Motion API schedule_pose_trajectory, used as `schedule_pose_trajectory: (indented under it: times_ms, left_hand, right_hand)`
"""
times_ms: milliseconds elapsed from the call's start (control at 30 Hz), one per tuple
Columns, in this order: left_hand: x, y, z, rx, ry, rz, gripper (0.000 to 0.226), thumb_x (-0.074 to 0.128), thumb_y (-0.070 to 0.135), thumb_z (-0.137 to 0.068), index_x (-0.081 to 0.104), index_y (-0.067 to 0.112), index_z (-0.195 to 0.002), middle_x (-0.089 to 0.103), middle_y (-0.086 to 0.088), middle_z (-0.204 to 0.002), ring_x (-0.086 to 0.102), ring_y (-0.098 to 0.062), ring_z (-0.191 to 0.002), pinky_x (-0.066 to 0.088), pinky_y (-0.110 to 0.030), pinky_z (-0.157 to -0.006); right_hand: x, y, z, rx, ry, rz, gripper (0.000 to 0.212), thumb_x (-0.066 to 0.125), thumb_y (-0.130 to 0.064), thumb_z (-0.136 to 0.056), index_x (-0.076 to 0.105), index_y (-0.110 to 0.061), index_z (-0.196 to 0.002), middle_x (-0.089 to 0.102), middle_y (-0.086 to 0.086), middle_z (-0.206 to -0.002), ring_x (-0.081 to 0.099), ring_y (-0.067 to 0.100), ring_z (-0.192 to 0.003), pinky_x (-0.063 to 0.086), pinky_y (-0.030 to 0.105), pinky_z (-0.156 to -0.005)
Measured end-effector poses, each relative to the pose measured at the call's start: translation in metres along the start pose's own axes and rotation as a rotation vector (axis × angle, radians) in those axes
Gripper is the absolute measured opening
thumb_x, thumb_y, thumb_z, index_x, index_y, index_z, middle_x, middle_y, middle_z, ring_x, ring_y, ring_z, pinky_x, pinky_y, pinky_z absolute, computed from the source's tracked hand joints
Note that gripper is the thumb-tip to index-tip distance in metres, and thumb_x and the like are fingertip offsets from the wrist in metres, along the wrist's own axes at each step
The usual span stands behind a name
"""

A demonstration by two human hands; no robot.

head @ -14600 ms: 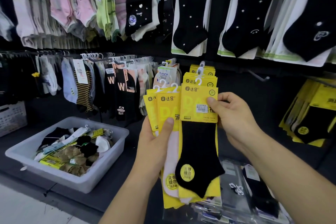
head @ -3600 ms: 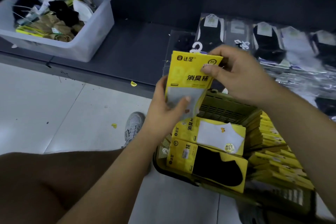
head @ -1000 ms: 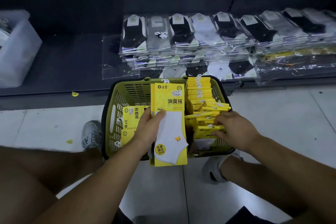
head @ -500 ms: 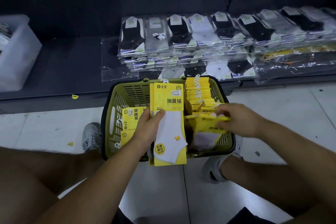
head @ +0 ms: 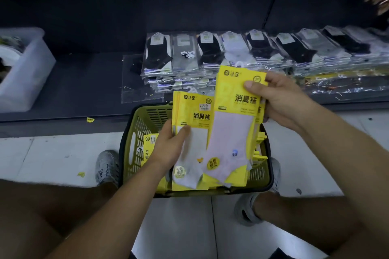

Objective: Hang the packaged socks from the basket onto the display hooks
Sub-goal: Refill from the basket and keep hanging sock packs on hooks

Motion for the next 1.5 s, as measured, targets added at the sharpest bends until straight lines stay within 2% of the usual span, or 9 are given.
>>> schedule_pose_trajectory:
  times_ms: [200,333,433,567,733,867,967,1233,1500]
  left_hand:
    - [0.018,0.001,0.013,-0.213,-0.033,0.251,0.045,0.058,0.052,-0.103,0.066,0.025,-0.138,0.069,-0.004,-0.139,0.066,-0.032,-0.128,0.048,-0.054,-0.112]
    - [0.030,0.001,0.017,-0.243,-0.206,0.317,0.057,0.067,0.066,-0.090,0.068,0.028,-0.132,0.076,-0.001,-0.130,0.073,-0.025,-0.119,0.056,-0.045,-0.101]
    - [0.034,0.003,0.018,-0.149,-0.284,0.240,0.050,0.080,0.042,-0.091,0.060,0.027,-0.134,0.079,0.007,-0.120,0.077,-0.016,-0.108,0.063,-0.031,-0.084]
    - [0.036,-0.006,0.021,-0.194,-0.330,0.224,0.065,0.080,0.033,-0.082,0.057,0.019,-0.142,0.078,-0.001,-0.125,0.076,-0.025,-0.113,0.060,-0.048,-0.099]
    - [0.011,-0.020,0.007,-0.231,-0.173,0.323,0.048,0.076,0.023,-0.092,0.064,0.020,-0.138,0.079,-0.005,-0.123,0.078,-0.028,-0.106,0.062,-0.044,-0.087]
    - [-0.002,-0.027,0.002,-0.248,-0.096,0.335,0.040,0.074,0.017,-0.096,0.065,0.019,-0.135,0.082,-0.003,-0.114,0.081,-0.022,-0.092,0.064,-0.031,-0.063]
    - [0.001,-0.031,0.004,-0.269,-0.088,0.324,0.042,0.072,0.016,-0.097,0.064,0.017,-0.138,0.081,-0.004,-0.116,0.081,-0.022,-0.094,0.064,-0.031,-0.064]
    - [0.014,-0.038,0.005,-0.274,-0.100,0.282,0.043,0.074,0.015,-0.096,0.064,0.017,-0.138,0.082,-0.004,-0.114,0.081,-0.023,-0.093,0.064,-0.031,-0.063]
    - [0.008,-0.035,-0.004,-0.265,-0.072,0.275,0.039,0.077,0.019,-0.094,0.066,0.021,-0.131,0.082,-0.002,-0.113,0.081,-0.022,-0.094,0.063,-0.034,-0.068]
  right_hand:
    - [0.037,0.048,-0.010,0.105,0.145,0.084,0.038,0.074,-0.009,-0.089,0.062,-0.008,-0.125,0.071,0.011,-0.113,0.071,0.025,-0.100,0.056,0.042,-0.091]
    - [0.041,0.062,-0.013,0.121,0.192,0.101,0.044,0.071,-0.006,-0.091,0.057,-0.013,-0.133,0.069,0.009,-0.110,0.072,0.023,-0.092,0.060,0.043,-0.084]
    - [0.042,0.071,-0.009,0.151,0.204,0.005,0.044,0.066,0.004,-0.090,0.059,-0.018,-0.128,0.070,0.011,-0.100,0.073,0.023,-0.078,0.060,0.038,-0.065]
    - [0.036,0.082,-0.005,0.159,0.214,-0.093,0.040,0.064,0.006,-0.088,0.062,-0.018,-0.120,0.068,0.006,-0.090,0.069,0.023,-0.080,0.053,0.034,-0.065]
    - [-0.008,0.076,0.003,-0.094,0.213,0.713,0.007,0.071,-0.012,-0.090,0.065,-0.015,-0.093,0.064,-0.003,-0.084,0.057,0.006,-0.073,0.044,0.018,-0.069]
    - [-0.044,0.103,0.018,0.020,0.005,1.172,0.015,0.072,-0.019,-0.084,0.064,-0.027,-0.074,0.065,-0.012,-0.073,0.061,0.005,-0.071,0.043,0.016,-0.061]
    - [-0.060,0.124,0.027,0.144,-0.149,1.371,0.021,0.076,-0.026,-0.078,0.056,-0.033,-0.080,0.059,-0.014,-0.080,0.058,0.013,-0.077,0.047,0.029,-0.065]
    - [-0.061,0.162,0.031,0.065,-0.152,1.406,0.025,0.075,-0.029,-0.086,0.071,-0.022,-0.110,0.063,0.000,-0.107,0.056,0.021,-0.101,0.044,0.029,-0.077]
    - [-0.062,0.080,0.020,0.118,-0.229,0.868,0.014,0.081,-0.020,-0.084,0.069,-0.015,-0.087,0.071,0.005,-0.080,0.064,0.014,-0.074,0.048,0.024,-0.068]
Point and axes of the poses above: each hand's wrist, its own z-axis away from the middle knuckle, its own x-axis out of the palm, y = z × x, the point moved 7 cm from there along -z, towards the middle knuckle
